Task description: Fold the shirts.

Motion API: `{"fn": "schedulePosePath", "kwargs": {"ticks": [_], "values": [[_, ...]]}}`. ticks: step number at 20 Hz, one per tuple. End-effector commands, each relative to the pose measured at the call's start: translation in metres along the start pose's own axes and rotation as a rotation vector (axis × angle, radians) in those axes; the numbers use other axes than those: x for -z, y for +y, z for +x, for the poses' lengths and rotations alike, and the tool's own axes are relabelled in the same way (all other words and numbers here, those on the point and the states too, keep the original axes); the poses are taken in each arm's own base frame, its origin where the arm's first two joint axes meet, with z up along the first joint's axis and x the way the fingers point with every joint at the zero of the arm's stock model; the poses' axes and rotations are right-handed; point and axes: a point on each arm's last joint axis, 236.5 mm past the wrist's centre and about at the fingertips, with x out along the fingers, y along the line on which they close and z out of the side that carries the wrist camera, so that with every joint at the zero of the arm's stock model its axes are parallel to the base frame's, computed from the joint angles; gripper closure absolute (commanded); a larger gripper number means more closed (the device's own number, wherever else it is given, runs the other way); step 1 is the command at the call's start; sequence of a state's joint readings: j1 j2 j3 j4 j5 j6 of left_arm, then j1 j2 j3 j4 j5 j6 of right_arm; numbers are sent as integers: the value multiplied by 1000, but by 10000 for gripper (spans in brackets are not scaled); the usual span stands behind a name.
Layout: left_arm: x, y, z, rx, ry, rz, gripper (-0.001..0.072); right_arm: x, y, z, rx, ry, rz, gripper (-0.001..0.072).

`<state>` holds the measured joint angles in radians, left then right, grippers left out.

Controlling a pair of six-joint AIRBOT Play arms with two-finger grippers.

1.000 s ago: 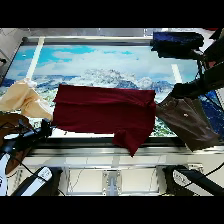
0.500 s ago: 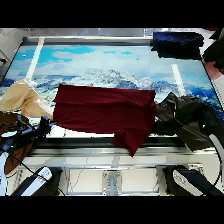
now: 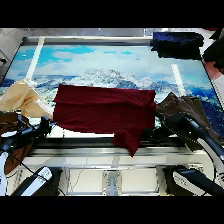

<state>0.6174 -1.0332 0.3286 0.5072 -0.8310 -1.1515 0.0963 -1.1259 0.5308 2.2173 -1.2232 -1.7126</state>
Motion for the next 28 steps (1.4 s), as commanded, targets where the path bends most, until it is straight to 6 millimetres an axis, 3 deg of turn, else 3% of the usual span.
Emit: {"fn": "schedulePosePath", "kwargs": {"ticks": [1, 8, 10, 14, 16, 18, 20, 23, 28], "values": [[1, 0, 0, 1, 4, 2, 695, 2, 2, 28, 44, 37, -20, 179], [1, 0, 0, 1, 3, 19, 695, -9, 4, 30, 31, -5, 24, 205], [1, 0, 0, 1, 3, 19, 695, -12, 4, 30, 28, -18, 29, 271], [1, 0, 0, 1, 3, 19, 695, -15, 2, 32, 32, -24, 53, 304], [1, 0, 0, 1, 3, 19, 695, -16, 0, 35, 36, -21, 61, 622], [1, 0, 0, 1, 3, 19, 695, -20, 0, 35, 37, -35, 58, 689], [-1, -1, 0, 3, 0, 21, 695, -18, 7, 29, 29, -18, 27, 689], [-11, -24, -14, 48, -21, 105, 695, -11, 30, 0, 15, -5, -83, 689], [-18, -93, -78, 142, -48, 364, 696, -5, 80, -80, 21, -155, -272, 690]]}}
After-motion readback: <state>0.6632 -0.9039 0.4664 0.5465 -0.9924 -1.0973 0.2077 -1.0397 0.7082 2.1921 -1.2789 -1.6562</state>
